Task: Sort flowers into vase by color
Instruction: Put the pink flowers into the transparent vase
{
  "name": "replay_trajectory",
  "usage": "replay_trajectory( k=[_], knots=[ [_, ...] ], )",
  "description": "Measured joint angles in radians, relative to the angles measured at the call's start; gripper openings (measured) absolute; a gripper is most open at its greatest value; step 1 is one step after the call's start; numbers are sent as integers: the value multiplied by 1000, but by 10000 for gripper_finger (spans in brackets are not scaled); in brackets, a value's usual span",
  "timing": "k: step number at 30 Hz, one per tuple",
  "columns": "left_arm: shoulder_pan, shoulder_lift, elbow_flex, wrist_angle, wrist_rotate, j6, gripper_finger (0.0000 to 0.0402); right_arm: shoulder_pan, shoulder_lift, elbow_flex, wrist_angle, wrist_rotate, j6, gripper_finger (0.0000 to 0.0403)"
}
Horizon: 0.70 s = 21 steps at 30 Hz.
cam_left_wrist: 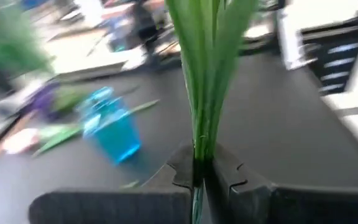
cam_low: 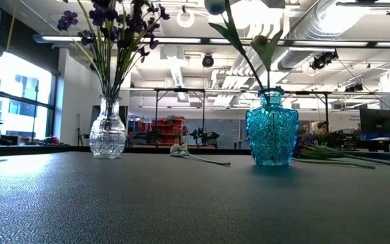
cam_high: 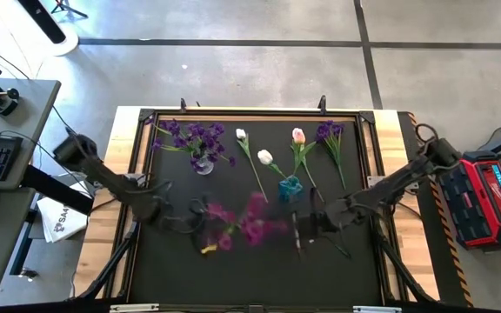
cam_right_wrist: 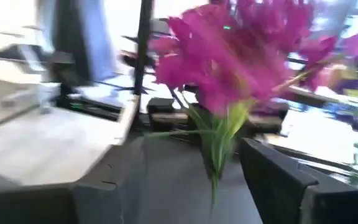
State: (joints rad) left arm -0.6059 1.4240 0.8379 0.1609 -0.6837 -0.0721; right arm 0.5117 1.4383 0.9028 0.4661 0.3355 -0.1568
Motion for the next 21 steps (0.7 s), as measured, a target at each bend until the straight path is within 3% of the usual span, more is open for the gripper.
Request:
replay_trajectory(
  k=[3,7,14,21],
  knots=[
    [-38,-102,0,-201,-183,-96,3,41,-17,0,-43,106,-11,228],
    [-58,-232,-39,-368,-365,-193,3,71,11,0,-51,122,-24,220],
    [8,-507,-174,-381,-475,-181,3,71,123,-1,-47,127,30,200],
    [135,-715,-277,-237,-464,75,3,71,146,-1,-32,127,46,193]
  ],
)
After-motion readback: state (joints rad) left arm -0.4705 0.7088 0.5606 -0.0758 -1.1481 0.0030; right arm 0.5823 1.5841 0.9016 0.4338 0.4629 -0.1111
